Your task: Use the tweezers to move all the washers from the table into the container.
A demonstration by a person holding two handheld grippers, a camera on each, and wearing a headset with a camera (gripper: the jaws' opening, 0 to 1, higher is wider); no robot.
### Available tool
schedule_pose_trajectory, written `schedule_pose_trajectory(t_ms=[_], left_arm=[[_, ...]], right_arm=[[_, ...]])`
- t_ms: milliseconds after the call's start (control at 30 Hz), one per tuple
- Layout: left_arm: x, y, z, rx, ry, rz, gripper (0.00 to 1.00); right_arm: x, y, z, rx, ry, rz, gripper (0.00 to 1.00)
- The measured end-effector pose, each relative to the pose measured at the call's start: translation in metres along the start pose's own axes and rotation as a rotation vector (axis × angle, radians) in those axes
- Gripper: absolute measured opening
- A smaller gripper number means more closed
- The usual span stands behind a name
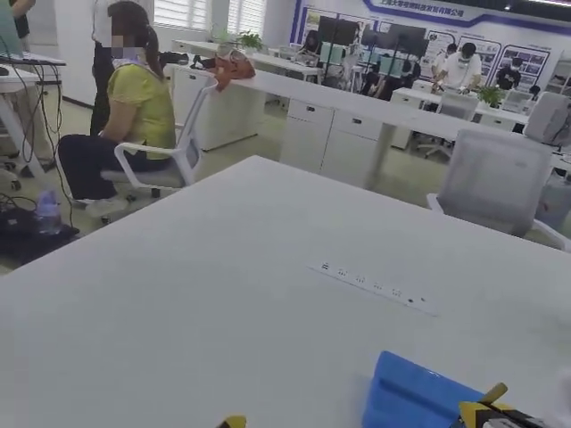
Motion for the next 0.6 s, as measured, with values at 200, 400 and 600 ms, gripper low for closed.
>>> schedule_pose_trajectory(t_ms=[200, 400, 600], left_arm=[[0.003, -0.001, -0.005, 0.006, 0.033, -0.004, 0.83], [0.001, -0.001, -0.002, -0.007, 0.013, -0.011, 0.86], [0.000, 0.000, 0.001, -0.024, -0.008, -0.010, 0.87]], right_arm=[[0.011, -0.009, -0.005, 0.011, 0.023, -0.021, 0.02], [0.021, -0.018, -0.014, 0.035, 0.044, -0.048, 0.02], [0.032, -0.024, -0.025, 0.031, 0.086, -0.063, 0.03]])
Point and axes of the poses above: the centre of the closed fingertips' face, and the gripper's own axes: x roughly forward along the fingers, y roughly to its left, z roughly out of its top, the point moved 3 cm from there along -x, roughly backward along the fingers, and after that the axes turned 2 degrees about z, right-handed, at the moved point
